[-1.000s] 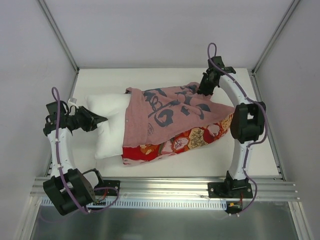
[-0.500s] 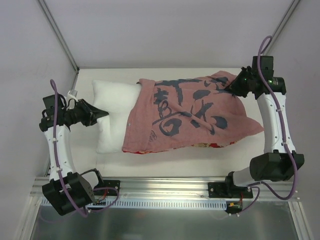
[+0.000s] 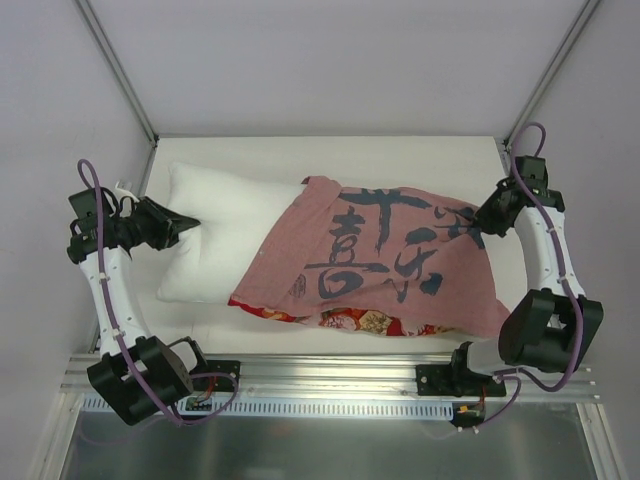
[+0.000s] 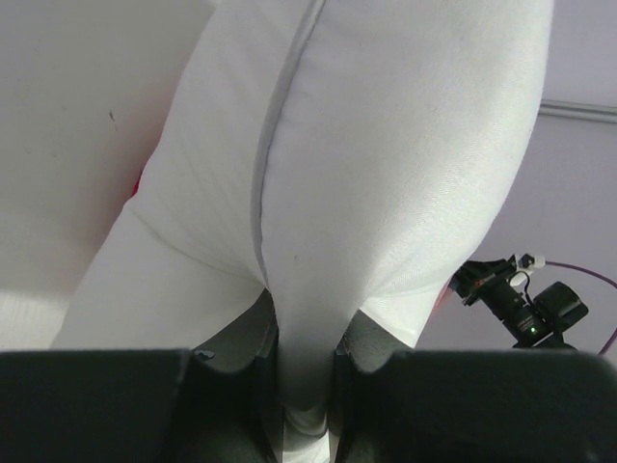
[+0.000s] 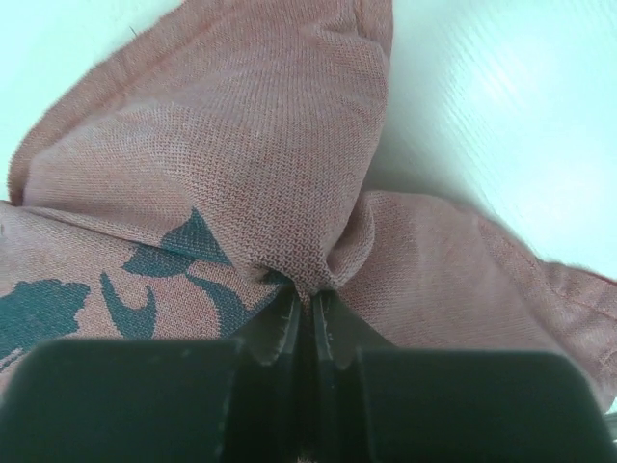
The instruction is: Remove the pillowcase from the pillow
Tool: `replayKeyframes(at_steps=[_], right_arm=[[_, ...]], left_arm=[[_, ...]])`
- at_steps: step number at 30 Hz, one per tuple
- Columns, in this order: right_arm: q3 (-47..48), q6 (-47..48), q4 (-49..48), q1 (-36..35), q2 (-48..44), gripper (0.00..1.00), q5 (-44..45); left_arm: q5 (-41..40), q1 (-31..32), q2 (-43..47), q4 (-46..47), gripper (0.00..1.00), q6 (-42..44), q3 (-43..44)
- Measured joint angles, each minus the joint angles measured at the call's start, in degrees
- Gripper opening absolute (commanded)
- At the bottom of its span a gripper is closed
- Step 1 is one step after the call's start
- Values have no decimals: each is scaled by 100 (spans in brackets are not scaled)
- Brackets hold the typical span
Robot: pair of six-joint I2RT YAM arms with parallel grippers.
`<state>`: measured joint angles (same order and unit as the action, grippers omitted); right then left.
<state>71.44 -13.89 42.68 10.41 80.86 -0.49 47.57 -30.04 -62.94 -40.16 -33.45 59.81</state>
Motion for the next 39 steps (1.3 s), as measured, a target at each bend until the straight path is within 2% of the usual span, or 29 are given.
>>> replayKeyframes(at_steps=[3,6,12,16,17,18,19,20,22,24,26,29,33,39], right_arm=[[140,-22,-46,90,-66,1,24],[455,-81,-13,494,-280,1,-39],[1021,-219,313,2087,-1049,1,-339],[1364,-210,376,2133,-1099,1,-466],[1390,-195,345,2015,-1040,6,-496],[1408,-168,345,1858,-960,18,-474],[1416,-120,356,1674,-855,55,-463],[1421,-74,348,1456,-734,69,-439],[1482,114,428,986,-492,87,-319],[1488,282,498,531,-389,98,-210],[1366,433,527,83,-483,97,-55],[726,564,542,-457,-1154,96,166],[-81,704,839,-850,-2404,96,487],[-1152,684,1172,-1440,-3799,96,619]], left_arm=[[-9,-2,-4,-4,0,-2,11],[13,-37,-50,-96,0,-4,125],[170,-302,-317,-269,0,-55,592],[149,-367,-393,-216,0,-199,911],[131,-382,-391,-201,0,-221,968],[109,-393,-389,-175,0,-236,997],[68,-415,-378,-160,0,-254,1003],[-2,-422,-378,-164,0,-273,1001],[-109,-472,-378,-151,0,-326,999],[-205,-496,-334,-125,0,-354,951],[-299,-496,-275,-107,0,-376,896],[-376,-494,-155,-103,0,-424,813],[-476,-494,-94,-107,0,-468,769],[-544,-494,-92,-96,0,-483,708]])
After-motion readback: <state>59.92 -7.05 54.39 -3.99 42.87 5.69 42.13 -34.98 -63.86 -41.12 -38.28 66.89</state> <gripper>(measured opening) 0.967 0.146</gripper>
